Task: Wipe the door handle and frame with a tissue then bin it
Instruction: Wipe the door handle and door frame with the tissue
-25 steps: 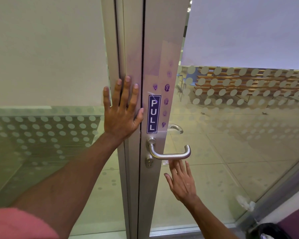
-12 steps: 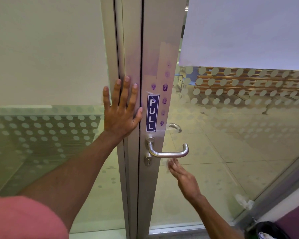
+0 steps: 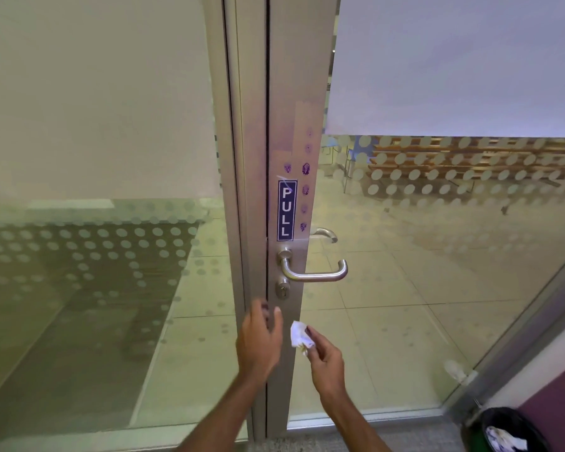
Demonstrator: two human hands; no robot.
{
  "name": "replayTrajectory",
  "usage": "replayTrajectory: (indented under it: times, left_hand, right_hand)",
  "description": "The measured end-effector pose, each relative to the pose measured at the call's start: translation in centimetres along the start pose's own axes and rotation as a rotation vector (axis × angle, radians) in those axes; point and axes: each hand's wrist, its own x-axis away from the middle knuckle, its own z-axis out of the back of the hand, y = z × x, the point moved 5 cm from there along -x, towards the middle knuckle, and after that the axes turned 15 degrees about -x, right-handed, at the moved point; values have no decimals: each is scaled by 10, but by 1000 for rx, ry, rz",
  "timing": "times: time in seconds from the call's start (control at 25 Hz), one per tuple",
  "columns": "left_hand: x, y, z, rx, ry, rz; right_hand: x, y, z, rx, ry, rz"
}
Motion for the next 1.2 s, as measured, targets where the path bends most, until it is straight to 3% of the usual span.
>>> replayTrajectory:
  times: [0.12,0.2,0.32,0.4,0.6,0.76,0.96,1.2]
  left_hand:
    - [50,-34,-41,415,-445,453]
    - [65,-37,-50,685,-576,531]
    - [64,-41,-45,807,-565,509]
    - [58,-43,-40,814,-537,499]
    - [45,-44,-26,784,-593,395]
    - [35,-41,-18,684,-668,275]
    - [23,-40,-9,626,-679,199]
    - [14,-47,-4,768,-573,281]
  right_hand:
    - [17,-9,-10,134,-40,63]
    - [25,-13,-13,210,-90,115]
    - [35,-18,-16,278,-176,159]
    - [36,-21,-11,184,-178,144]
    - [21,-20,6,-257,77,-41]
    - [16,-36,-5,-10,-116,124]
    - [3,-35,-20,1,-352,-68]
    - [4,-28,-24,-267,-257,-261]
